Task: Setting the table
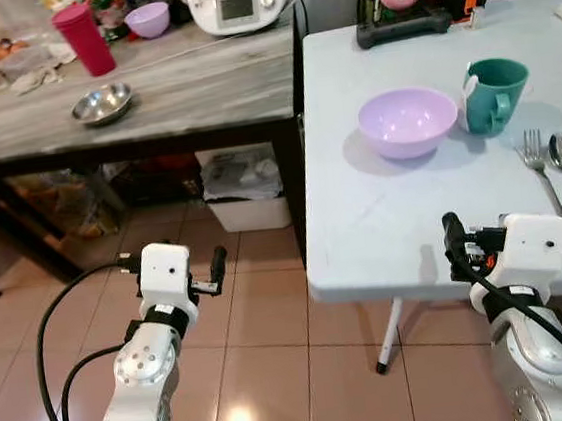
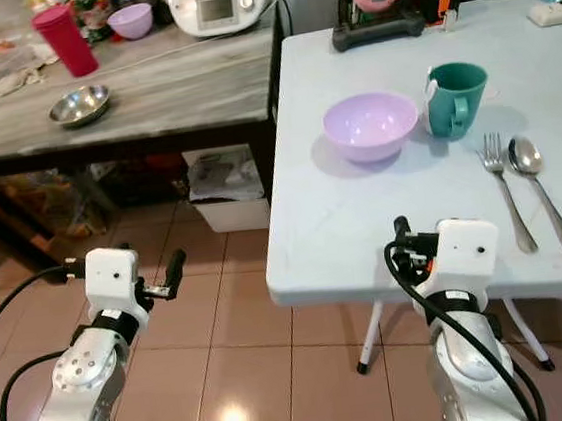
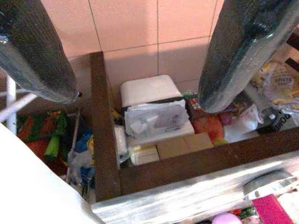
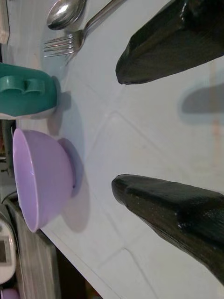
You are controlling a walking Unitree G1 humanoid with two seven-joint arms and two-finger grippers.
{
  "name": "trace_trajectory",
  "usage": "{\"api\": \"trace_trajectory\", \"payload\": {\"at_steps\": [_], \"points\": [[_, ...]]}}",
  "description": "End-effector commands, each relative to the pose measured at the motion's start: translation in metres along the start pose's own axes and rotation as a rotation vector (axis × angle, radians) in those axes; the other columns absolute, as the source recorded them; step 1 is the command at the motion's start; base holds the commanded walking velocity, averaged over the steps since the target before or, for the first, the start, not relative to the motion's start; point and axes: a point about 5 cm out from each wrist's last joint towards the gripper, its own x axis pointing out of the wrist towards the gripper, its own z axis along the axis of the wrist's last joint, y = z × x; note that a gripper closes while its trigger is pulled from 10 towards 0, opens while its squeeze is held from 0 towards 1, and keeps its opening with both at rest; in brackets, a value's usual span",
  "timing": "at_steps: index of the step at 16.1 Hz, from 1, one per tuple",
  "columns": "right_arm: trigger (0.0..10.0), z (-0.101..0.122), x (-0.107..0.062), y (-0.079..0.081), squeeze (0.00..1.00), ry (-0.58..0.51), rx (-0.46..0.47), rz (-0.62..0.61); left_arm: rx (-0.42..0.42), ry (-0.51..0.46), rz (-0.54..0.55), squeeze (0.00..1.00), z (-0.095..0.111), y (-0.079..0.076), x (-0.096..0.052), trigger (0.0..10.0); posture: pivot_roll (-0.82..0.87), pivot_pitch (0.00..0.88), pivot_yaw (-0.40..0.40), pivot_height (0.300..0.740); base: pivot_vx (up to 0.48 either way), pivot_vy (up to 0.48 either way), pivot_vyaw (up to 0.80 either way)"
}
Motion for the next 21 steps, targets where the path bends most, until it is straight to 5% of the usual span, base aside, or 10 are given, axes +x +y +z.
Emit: {"api": "trace_trajectory", "payload": {"at_steps": [1, 13, 21], "points": [[10.0, 0.0, 0.0, 0.004, 0.0, 0.005, 0.008, 0.02, 0.019, 0.008, -0.004, 0.0, -0.003, 0.004, -0.001, 10.0, -0.24, 0.072, 0.147, 0.74, 0.0, 0.0, 0.0], [10.0, -0.001, 0.003, 0.007, 0.0, 0.005, 0.001, 0.028, -0.044, -0.023, -0.154, 0.0, 0.002, -0.005, -0.004, 10.0, -0.24, 0.068, 0.149, 0.74, 0.0, 0.0, 0.0], [10.0, -0.002, 0.003, 0.006, 0.0, 0.007, -0.002, 0.024, -0.05, -0.013, -0.171, 0.0, 0.001, -0.006, -0.004, 10.0, -0.24, 0.074, 0.15, 0.74, 0.0, -0.414, 0.0]]}}
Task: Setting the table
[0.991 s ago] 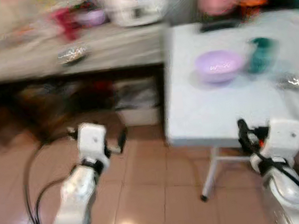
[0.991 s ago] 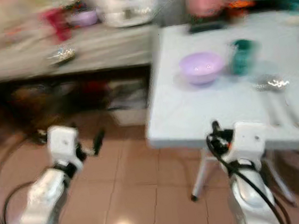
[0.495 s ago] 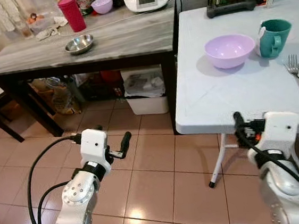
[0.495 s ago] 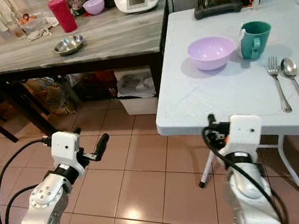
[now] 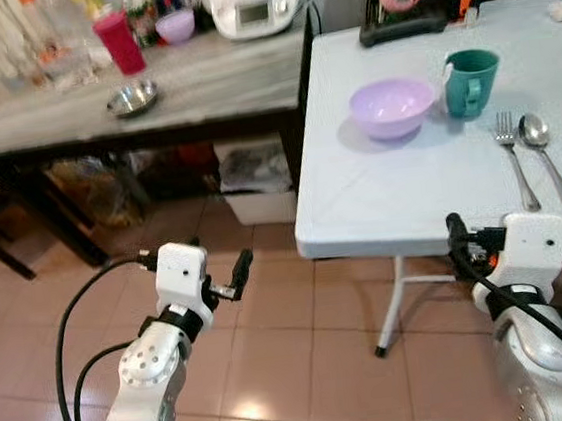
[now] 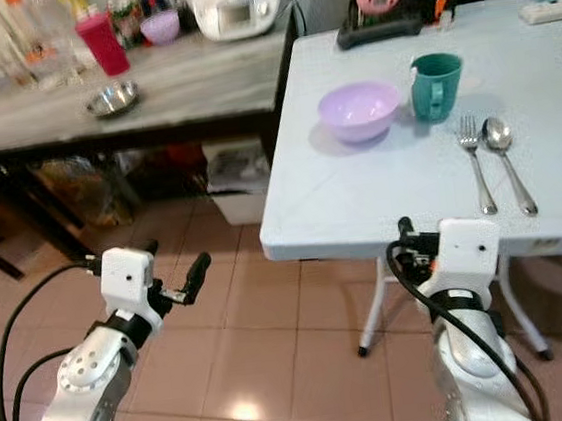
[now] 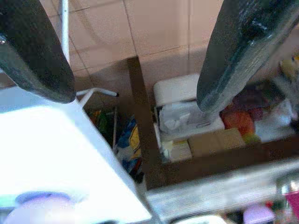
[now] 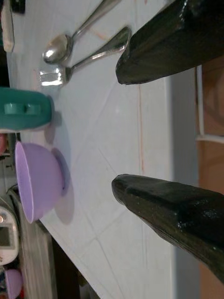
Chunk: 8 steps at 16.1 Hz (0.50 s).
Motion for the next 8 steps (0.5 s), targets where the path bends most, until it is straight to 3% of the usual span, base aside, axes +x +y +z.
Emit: {"api": "trace_trajectory", "payload": {"at_steps": [1, 3, 7, 8], "points": [[10.0, 0.0019, 0.0012, 0.0051, 0.0, -0.006, 0.005, 0.019, 0.003, 0.009, 0.01, 0.0, -0.0002, 0.005, -0.0018, 10.0, -0.24, 0.074, 0.15, 0.74, 0.0, -0.48, 0.0], [10.0, 0.0021, 0.0019, 0.0049, 0.0, -0.006, 0.011, 0.015, -0.011, -0.007, 0.011, 0.0, 0.0013, 0.0043, -0.0008, 10.0, -0.24, 0.074, 0.15, 0.74, 0.0, 0.0, 0.0], [10.0, 0.0021, 0.0022, 0.005, 0.0, -0.004, 0.012, 0.016, -0.047, -0.015, -0.023, 0.0, 0.004, 0.0024, 0.0013, 10.0, -0.25, 0.075, 0.152, 0.74, 0.0, 0.0, -0.76], [10.0, 0.0025, 0.0023, 0.0049, 0.0, -0.007, 0.012, 0.015, -0.067, -0.028, -0.06, 0.0, 0.0065, -0.0001, 0.0016, 10.0, -0.25, 0.075, 0.152, 0.74, 0.0, 0.0, 0.0]]}}
